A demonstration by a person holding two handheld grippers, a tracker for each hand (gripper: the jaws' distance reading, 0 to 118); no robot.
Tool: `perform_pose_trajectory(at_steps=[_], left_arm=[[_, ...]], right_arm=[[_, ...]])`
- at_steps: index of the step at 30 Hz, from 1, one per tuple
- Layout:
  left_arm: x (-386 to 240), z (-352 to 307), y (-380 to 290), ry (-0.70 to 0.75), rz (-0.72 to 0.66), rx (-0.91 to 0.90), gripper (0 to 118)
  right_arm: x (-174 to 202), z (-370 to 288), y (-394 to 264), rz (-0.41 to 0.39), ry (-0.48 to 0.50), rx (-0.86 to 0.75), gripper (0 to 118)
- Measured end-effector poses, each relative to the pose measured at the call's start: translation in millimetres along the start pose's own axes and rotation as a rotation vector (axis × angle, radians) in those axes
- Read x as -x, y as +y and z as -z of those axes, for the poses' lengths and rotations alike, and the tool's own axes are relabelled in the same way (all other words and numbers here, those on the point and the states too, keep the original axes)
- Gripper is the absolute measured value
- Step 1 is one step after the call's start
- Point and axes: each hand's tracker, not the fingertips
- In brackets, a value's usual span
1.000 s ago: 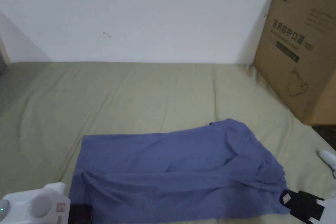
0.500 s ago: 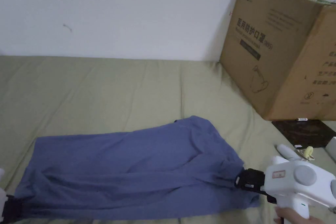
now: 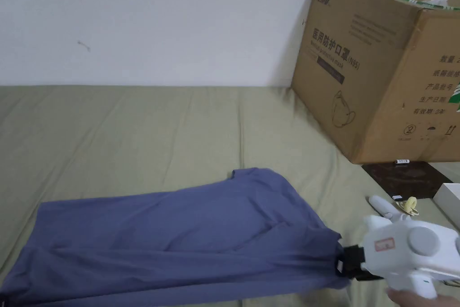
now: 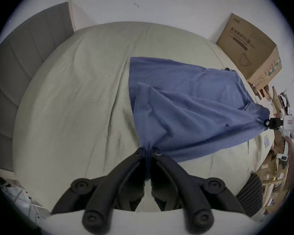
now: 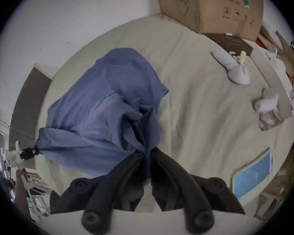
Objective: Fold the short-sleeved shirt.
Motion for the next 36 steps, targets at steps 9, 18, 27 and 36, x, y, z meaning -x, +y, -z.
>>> perform_pose_trajectory(at_steps=[9,18,27,36], left_arm=[[22.6,-26.4,-102.1,-0.066,-0.026,0.089,4],[39.1,-43.7,-105.4,-0.19,-0.196,-0.024,110],[-10.3,-110.9,-4.7,-0.199,-0.054,-0.36,13],[9.4,-17.2,110.0,-0.083,-0.009,-0.124,0]], right_arm=[[-17.1,-30.7,-112.0,0.025,0.027,0.08,5],[-4.9,-53.1,-108.7,0.071,-0.02,-0.039,104],[102.9,-107.3,-46.4,-0.2,0.126,-0.421,0],[165.5,-52.4,42.6,-0.204,0.168,-0.417,0]])
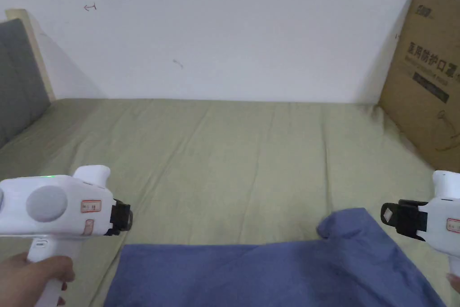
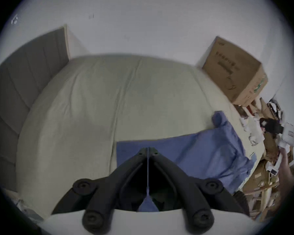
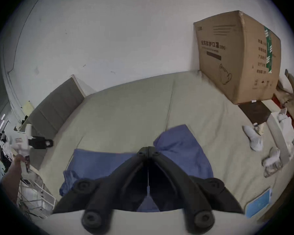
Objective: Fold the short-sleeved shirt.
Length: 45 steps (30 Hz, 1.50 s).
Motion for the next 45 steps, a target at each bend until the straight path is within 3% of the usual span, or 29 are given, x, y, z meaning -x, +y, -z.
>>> perform_pose_trajectory(at_steps=[3,4,6,7,10,12,13,15,16,17,18,19,20,21,22,23,24,29,31,34,35,36,37,39,42,45], left_arm=[[30.0,58.7,2.3,0.027,-0.042,0.131,5],[37.7,75.2,1.5,0.056,-0.037,0.156,33],[49.3,107.3,-2.2,0.1,-0.022,0.212,110],[57.1,122.8,-8.0,0.098,-0.016,0.216,117],[62.2,146.2,-14.7,0.136,0.007,0.231,111],[59.1,162.9,-34.7,0.065,0.003,0.266,93],[51.3,159.9,-34.6,0.17,0.104,0.21,86],[38.2,139.0,-33.0,0.135,0.162,0.149,53],[34.8,132.7,-31.1,0.165,0.192,0.138,2],[32.5,128.3,-29.9,0.077,0.18,0.126,3],[28.5,119.3,-30.1,0.143,0.191,0.094,2],[22.7,102.9,-28.9,0.116,0.179,0.1,2],[22.8,98.8,-28.2,0.032,0.145,0.098,2],[22.4,89.6,-26.1,0.002,0.119,0.094,2],[21.1,81.4,-24.0,0.033,0.13,0.088,2],[23.7,84.7,-18.2,0.043,0.142,0.077,2],[22.6,80.2,-15.0,0.043,0.154,0.067,2],[14.6,69.2,-11.2,0.034,0.173,0.044,2],[11.7,67.0,-15.8,0.032,0.182,0.042,2],[14.8,70.5,-15.3,0.042,0.189,0.057,2],[16.4,71.7,-17.1,0.046,0.19,0.063,2],[18.5,73.3,-17.3,0.049,0.187,0.066,2],[21.2,74.6,-16.9,0.047,0.178,0.065,2],[24.5,73.6,-18.7,0.015,0.122,0.034,2],[29.8,67.6,-17.4,0.004,0.043,-0.015,2],[31.4,52.5,-15.0,-0.006,0.002,-0.074,2]], right_arm=[[-1.6,21.1,-1.2,0.046,0.05,0.029,0],[-7.5,28.3,-4.2,0.057,0.06,0.047,0],[-13.4,40.9,-11.0,0.069,0.07,0.09,0],[-16.8,47.1,-15.3,0.067,0.066,0.114,0],[-29.7,62.0,-29.8,0.014,0.009,0.166,0],[-39.0,70.8,-36.8,-0.005,-0.017,0.192,0],[-44.7,74.6,-38.3,-0.003,-0.027,0.199,0],[-56.2,80.9,-36.7,0.004,-0.046,0.205,0],[-62.1,84.1,-35.0,0.006,-0.056,0.205,0],[-67.9,87.2,-31.3,0.01,-0.063,0.201,0],[-75.5,91.0,-26.0,0.019,-0.041,0.196,0],[-81.3,98.3,-19.3,0.025,0.003,0.201,0],[-92.5,110.9,-13.0,0.018,-0.014,0.205,2],[-95.2,123.2,-5.3,-0.017,-0.088,0.216,20],[-97.0,136.1,2.5,-0.046,-0.152,0.241,77],[-100.8,152.8,9.3,-0.051,-0.195,0.283,105],[-105.0,174.1,13.6,-0.048,-0.227,0.368,111],[-129.4,230.3,17.7,0.08,-0.251,0.442,111],[-139.0,247.3,12.8,0.081,-0.293,0.486,110],[-138.6,246.3,5.1,0.019,-0.305,0.496,91],[-136.9,238.2,8.4,0.007,-0.282,0.468,77],[-130.3,229.6,12.6,-0.008,-0.261,0.449,44],[-129.7,220.9,16.4,-0.004,-0.216,0.432,0],[-128.0,199.1,29.7,0.051,-0.127,0.389,0],[-109.5,163.4,44.4,-0.017,-0.154,0.29,0],[-105.8,129.2,53.2,-0.003,-0.152,0.208,0]])
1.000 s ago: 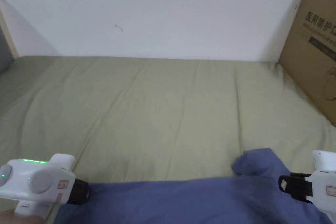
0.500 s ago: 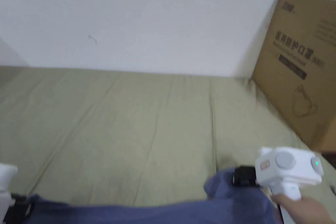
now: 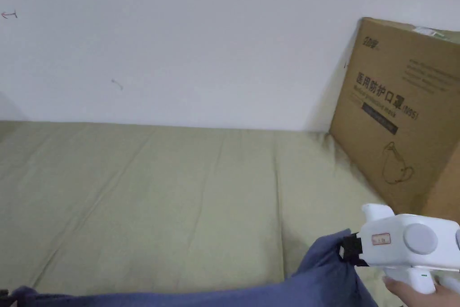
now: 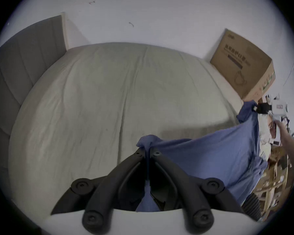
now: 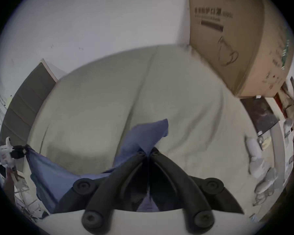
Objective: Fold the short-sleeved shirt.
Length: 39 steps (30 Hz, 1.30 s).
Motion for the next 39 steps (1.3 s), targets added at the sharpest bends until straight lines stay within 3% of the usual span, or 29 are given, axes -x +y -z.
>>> perform_pose_trajectory(at_steps=[3,8,15,18,22,25,30,31,32,33,34,35,37,39], left_arm=[[-3.1,-22.5,7.2,-0.032,-0.009,-0.062,2],[-11.4,-66.1,22.9,-0.053,0.046,-0.138,2],[-21.5,-94.7,24.4,-0.052,0.102,-0.137,2],[-20.1,-86.5,-4.3,-0.064,0.089,-0.048,2],[-17.6,-73.2,-72.6,-0.037,0.073,0.094,2],[-13.0,-65.3,-129.4,-0.03,0.068,0.19,3],[-1.3,-59.4,-175.6,-0.036,0.048,0.225,4],[-0.3,-60.2,-177.3,-0.041,0.035,0.21,10],[-0.7,-62.2,-175.4,-0.043,0.027,0.194,26],[-0.7,-65.0,-172.6,-0.036,0.02,0.176,55],[-2.3,-70.2,-168.0,-0.018,0.01,0.154,98],[-1.6,-74.4,-164.9,-0.015,-0.001,0.138,110],[-2.3,-94.1,-154.3,-0.035,-0.038,0.048,108],[-1.1,-108.5,-139.1,-0.085,-0.072,-0.02,108]], right_arm=[[0.4,-42.2,-0.7,0.042,0.016,-0.108,0],[4.6,-99.5,1.5,0.036,0.016,-0.234,0],[17.6,-154.5,-17.6,0.039,0.014,-0.295,0],[16.7,-158.6,-77.1,0.054,-0.013,-0.23,0],[-2.0,-144.0,-182.2,0.079,-0.036,-0.003,0],[-30.5,-123.2,-248.8,0.171,-0.024,0.16,0],[-54.3,-116.3,-284.8,0.307,0.017,0.131,1],[-49.4,-120.5,-281.2,0.298,0.012,0.12,8],[-48.3,-122.0,-276.5,0.293,0.007,0.117,28],[-47.3,-124.2,-271.4,0.288,-0.001,0.112,60],[-46.1,-126.8,-265.5,0.273,-0.024,0.11,98],[-42.2,-129.9,-260.7,0.252,-0.066,0.123,105],[-37.0,-147.0,-250.1,0.228,-0.108,0.084,105],[-26.1,-169.3,-238.3,0.236,-0.075,0.041,105]])
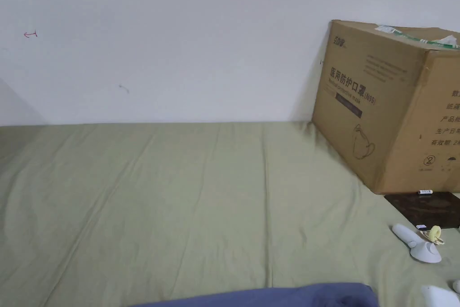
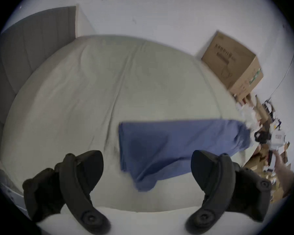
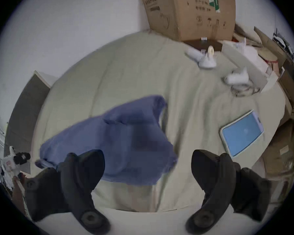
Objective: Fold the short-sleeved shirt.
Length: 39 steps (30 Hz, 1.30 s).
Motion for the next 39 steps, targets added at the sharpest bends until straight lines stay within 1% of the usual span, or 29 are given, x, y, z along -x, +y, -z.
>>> perform_pose_trajectory(at_steps=[2,4,5,7,8,9,10,11,12,13,14,15,16,17,19,22,24,25,26,27,28,29,30,32,34,36,38,39], left_arm=[[-14.8,-25.8,14.4,-0.022,0.011,-0.118,108],[-43.8,-55.0,25.5,-0.004,0.047,-0.274,109],[-53.1,-64.3,29.1,-0.004,0.051,-0.336,109],[-77.3,-80.0,31.0,0.009,0.045,-0.449,109],[-85.8,-84.4,30.0,0.027,0.038,-0.487,108],[-94.0,-87.8,27.3,0.045,0.022,-0.516,103],[-100.9,-90.6,24.5,0.068,0.013,-0.537,84],[-109.2,-89.7,21.3,0.056,0.014,-0.538,54],[-114.1,-87.2,19.0,0.045,0.017,-0.525,16],[-120.4,-83.7,16.8,0.047,0.022,-0.513,0],[-124.1,-81.8,13.4,0.045,0.028,-0.507,0],[-116.8,-75.9,13.6,0.036,0.037,-0.494,0],[-118.5,-70.5,14.1,-0.024,0.057,-0.449,0],[-117.0,-71.0,16.0,-0.008,0.071,-0.446,0],[-105.1,-74.1,25.5,0.021,0.096,-0.42,0],[-66.4,-60.6,40.9,-0.024,0.036,-0.222,0],[-34.4,-44.1,43.1,-0.11,-0.062,-0.083,0],[-12.6,-31.2,39.6,-0.168,-0.141,-0.015,1],[5.0,-20.2,35.6,-0.224,-0.208,0.038,9],[22.3,-6.0,27.5,-0.32,-0.298,0.092,30],[40.0,7.2,17.6,-0.399,-0.387,0.123,75],[53.7,18.9,8.5,-0.429,-0.456,0.142,100],[67.5,31.0,-2.4,-0.441,-0.527,0.166,110],[81.0,48.2,-19.7,-0.433,-0.612,0.177,109],[99.5,70.3,-34.1,-0.477,-0.682,0.181,109],[104.4,89.0,-48.9,-0.5,-0.75,0.174,109],[107.0,114.3,-64.8,-0.593,-0.832,0.201,109],[111.7,125.4,-65.3,-0.713,-0.863,0.177,109]], right_arm=[[18.0,-30.1,6.8,-0.024,0.07,-0.106,105],[47.3,-64.0,9.3,-0.094,0.138,-0.251,105],[59.5,-75.5,9.7,-0.129,0.154,-0.32,105],[85.2,-92.0,5.0,-0.19,0.145,-0.469,105],[97.3,-96.1,0.8,-0.217,0.158,-0.52,105],[107.3,-97.9,-4.1,-0.239,0.172,-0.562,102],[116.4,-98.8,-7.7,-0.25,0.177,-0.585,91],[122.8,-98.1,-10.2,-0.253,0.201,-0.594,63],[128.5,-94.3,-10.6,-0.242,0.207,-0.575,15],[136.2,-89.6,-10.3,-0.241,0.2,-0.56,0],[140.3,-92.9,-11.7,-0.237,0.164,-0.564,0],[140.0,-90.8,-10.9,-0.237,0.217,-0.509,0],[140.0,-86.4,-8.4,-0.23,0.266,-0.487,0],[140.0,-87.0,-9.0,-0.228,0.261,-0.488,0],[141.5,-92.2,-10.2,-0.235,0.232,-0.49,0],[135.6,-87.7,-5.8,-0.237,0.231,-0.461,0],[130.5,-77.6,-3.8,-0.224,0.196,-0.421,0],[128.5,-74.0,-3.6,-0.219,0.185,-0.402,0],[127.4,-71.8,-4.1,-0.213,0.179,-0.39,0],[126.4,-69.5,-5.1,-0.204,0.173,-0.376,0],[121.9,-59.5,-4.8,-0.19,0.169,-0.359,0],[121.5,-56.4,-5.4,-0.18,0.166,-0.344,0],[121.6,-53.5,-5.9,-0.172,0.165,-0.327,0],[121.8,-45.2,-5.5,-0.167,0.158,-0.294,0],[125.4,-40.3,-4.9,-0.169,0.141,-0.268,0],[128.6,-36.0,-3.9,-0.164,0.137,-0.25,0],[132.3,-34.3,-2.2,-0.153,0.141,-0.233,0],[134.9,-33.6,-1.1,-0.151,0.139,-0.227,0]])
